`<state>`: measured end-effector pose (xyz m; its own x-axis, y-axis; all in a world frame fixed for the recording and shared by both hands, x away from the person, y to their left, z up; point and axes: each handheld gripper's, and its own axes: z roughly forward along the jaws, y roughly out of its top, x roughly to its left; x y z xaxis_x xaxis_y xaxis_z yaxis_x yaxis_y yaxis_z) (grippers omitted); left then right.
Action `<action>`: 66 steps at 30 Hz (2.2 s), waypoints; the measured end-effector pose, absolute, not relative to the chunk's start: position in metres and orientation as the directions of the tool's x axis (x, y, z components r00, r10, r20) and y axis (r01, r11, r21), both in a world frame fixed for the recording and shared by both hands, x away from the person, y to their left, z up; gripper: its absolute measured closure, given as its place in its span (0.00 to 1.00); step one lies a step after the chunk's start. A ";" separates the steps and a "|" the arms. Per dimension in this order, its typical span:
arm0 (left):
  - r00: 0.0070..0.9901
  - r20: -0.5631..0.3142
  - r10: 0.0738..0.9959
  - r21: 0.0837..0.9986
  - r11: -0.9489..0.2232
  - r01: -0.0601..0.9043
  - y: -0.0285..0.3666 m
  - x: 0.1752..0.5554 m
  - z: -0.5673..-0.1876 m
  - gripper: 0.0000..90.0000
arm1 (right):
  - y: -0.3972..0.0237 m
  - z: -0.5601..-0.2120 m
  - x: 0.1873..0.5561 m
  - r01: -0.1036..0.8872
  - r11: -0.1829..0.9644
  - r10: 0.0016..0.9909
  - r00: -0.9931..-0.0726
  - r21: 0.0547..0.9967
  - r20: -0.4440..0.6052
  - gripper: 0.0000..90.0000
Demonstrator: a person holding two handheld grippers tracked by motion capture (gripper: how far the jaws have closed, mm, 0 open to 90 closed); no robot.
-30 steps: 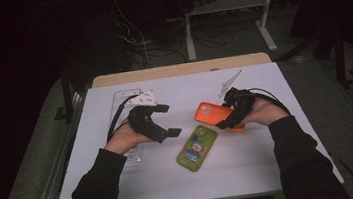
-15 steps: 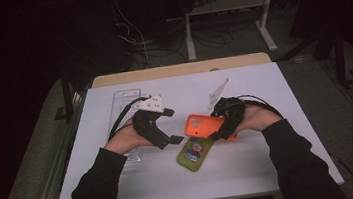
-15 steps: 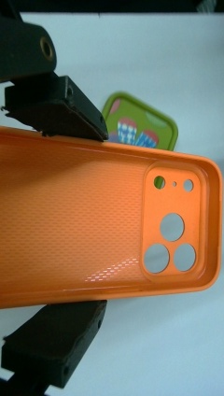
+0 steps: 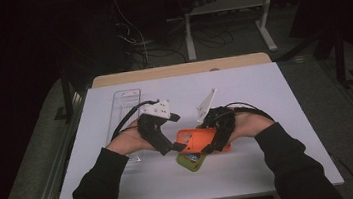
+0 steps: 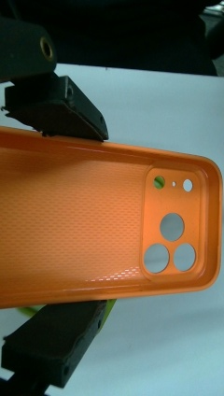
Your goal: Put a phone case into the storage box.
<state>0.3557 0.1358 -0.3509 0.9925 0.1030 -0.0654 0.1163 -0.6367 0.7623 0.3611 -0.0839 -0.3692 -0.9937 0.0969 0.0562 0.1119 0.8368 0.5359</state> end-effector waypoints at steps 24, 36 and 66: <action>0.998 -0.067 0.008 0.632 -0.774 0.049 0.115 0.346 -0.374 0.00 | -0.067 -0.364 0.349 0.036 0.839 0.010 -0.999 0.543 0.050 0.16; 0.999 -0.048 -0.018 0.593 -0.805 0.014 0.113 0.346 -0.377 0.05 | -0.066 -0.363 0.347 0.029 0.825 0.001 -0.999 0.564 0.050 0.16; 0.997 -0.077 -0.030 0.590 -0.807 0.021 0.114 0.346 -0.377 0.18 | -0.067 -0.363 0.346 0.006 0.812 -0.014 -0.999 0.583 0.031 0.16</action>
<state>0.3457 0.1137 -0.3774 0.9965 -0.0304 -0.0772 0.0211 -0.8072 0.5899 0.3465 -0.0672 -0.3632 -0.9994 -0.0143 0.0308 0.0063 0.8122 0.5833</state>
